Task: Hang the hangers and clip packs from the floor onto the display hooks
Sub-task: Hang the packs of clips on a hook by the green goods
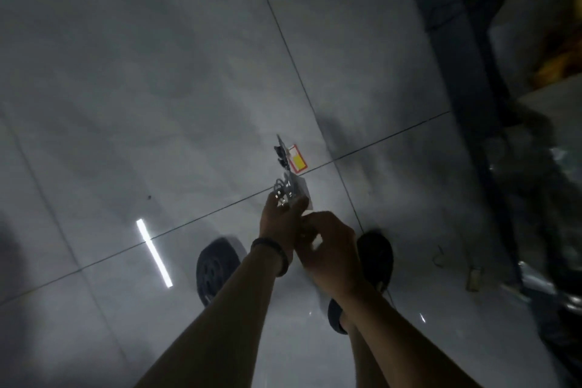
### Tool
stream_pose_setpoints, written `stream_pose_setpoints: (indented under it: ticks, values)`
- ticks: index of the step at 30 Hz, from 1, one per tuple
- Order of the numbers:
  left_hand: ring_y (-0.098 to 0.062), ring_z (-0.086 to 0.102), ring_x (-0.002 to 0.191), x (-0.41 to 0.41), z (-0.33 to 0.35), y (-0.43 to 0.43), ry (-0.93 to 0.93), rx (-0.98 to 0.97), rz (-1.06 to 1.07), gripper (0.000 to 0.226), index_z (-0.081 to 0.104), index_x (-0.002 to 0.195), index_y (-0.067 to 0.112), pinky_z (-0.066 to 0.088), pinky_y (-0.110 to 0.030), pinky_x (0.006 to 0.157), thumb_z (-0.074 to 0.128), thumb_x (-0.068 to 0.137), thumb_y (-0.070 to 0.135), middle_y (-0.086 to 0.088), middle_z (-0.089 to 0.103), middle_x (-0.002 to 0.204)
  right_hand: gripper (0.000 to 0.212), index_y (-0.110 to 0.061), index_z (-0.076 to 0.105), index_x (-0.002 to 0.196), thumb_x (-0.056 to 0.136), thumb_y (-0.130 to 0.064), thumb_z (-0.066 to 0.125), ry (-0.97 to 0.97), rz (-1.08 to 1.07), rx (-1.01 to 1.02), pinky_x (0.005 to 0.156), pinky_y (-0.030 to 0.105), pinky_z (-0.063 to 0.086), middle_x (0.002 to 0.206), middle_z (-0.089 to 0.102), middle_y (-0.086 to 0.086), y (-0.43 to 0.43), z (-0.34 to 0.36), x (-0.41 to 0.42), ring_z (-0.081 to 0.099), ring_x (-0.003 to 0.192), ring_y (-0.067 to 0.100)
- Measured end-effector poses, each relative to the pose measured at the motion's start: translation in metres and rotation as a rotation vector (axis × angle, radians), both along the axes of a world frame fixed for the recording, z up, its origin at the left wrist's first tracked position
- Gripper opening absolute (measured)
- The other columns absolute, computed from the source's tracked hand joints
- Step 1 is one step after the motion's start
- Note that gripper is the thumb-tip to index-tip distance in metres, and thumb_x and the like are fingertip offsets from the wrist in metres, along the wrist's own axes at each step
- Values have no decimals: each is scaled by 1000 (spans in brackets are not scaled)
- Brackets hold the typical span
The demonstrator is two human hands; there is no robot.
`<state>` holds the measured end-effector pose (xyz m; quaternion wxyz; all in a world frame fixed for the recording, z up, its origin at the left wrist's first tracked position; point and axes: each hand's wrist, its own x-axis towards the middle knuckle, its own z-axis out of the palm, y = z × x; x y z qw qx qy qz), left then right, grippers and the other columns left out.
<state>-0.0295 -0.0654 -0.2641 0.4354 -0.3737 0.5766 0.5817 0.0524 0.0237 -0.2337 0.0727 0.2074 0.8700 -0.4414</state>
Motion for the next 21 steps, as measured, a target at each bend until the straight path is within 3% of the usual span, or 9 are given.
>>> stream_pose_setpoints:
  ticks: [3, 7, 9, 12, 15, 18, 21]
  values:
    - [-23, 69, 71, -17, 61, 4, 70, 44, -75, 26, 65, 129, 21, 53, -33, 55, 59, 105, 13, -15, 76, 114, 31, -15, 72, 114, 90, -36, 74, 102, -7, -78, 92, 27, 54, 112, 72, -4, 40, 66, 6, 66, 106, 6]
    - [-22, 67, 61, -50, 165, 11, 160, 17, -406, 13, 67, 113, 21, 45, -29, 54, 60, 105, 14, -13, 73, 108, 41, -16, 65, 125, 86, -17, 79, 179, -249, 98, 83, 41, 58, 115, 67, -1, 105, 162, -5, 65, 103, 16]
    - [-27, 72, 66, -68, 238, 26, 219, 26, -642, 8, 68, 108, 19, 50, -33, 57, 69, 100, 20, -11, 75, 100, 50, -13, 63, 129, 84, -15, 83, 236, -135, 171, 90, 39, 58, 125, 64, 4, 136, 222, -22, 63, 112, 18]
    - [-21, 76, 69, -90, 361, 64, 332, 21, -911, 27, 73, 104, 19, 58, -33, 61, 75, 94, 44, -5, 79, 87, 61, -13, 63, 137, 81, -24, 85, 309, 56, 192, 111, 38, 47, 144, 53, 5, 181, 328, -54, 50, 136, 22]
    - [-14, 72, 63, -101, 472, 105, 475, 4, -1098, 21, 76, 99, 22, 62, -30, 63, 74, 95, 43, -4, 78, 75, 53, -21, 70, 129, 80, -37, 81, 327, 204, 283, 119, 41, 32, 145, 57, -3, 218, 425, -68, 41, 147, 20]
    - [-15, 74, 64, -108, 567, 142, 635, -2, -1291, 15, 76, 95, 23, 65, -34, 66, 76, 95, 37, -2, 79, 77, 39, -27, 75, 116, 82, -46, 76, 257, 277, 418, 111, 49, 35, 131, 66, -8, 251, 511, -63, 54, 135, 18]
    - [-18, 78, 70, -105, 641, 176, 765, 45, -1411, 9, 78, 94, 20, 66, -42, 67, 79, 94, 29, -2, 80, 84, 36, -31, 75, 115, 86, -52, 71, 181, 272, 452, 92, 39, 49, 109, 71, -10, 281, 593, -48, 67, 103, 13]
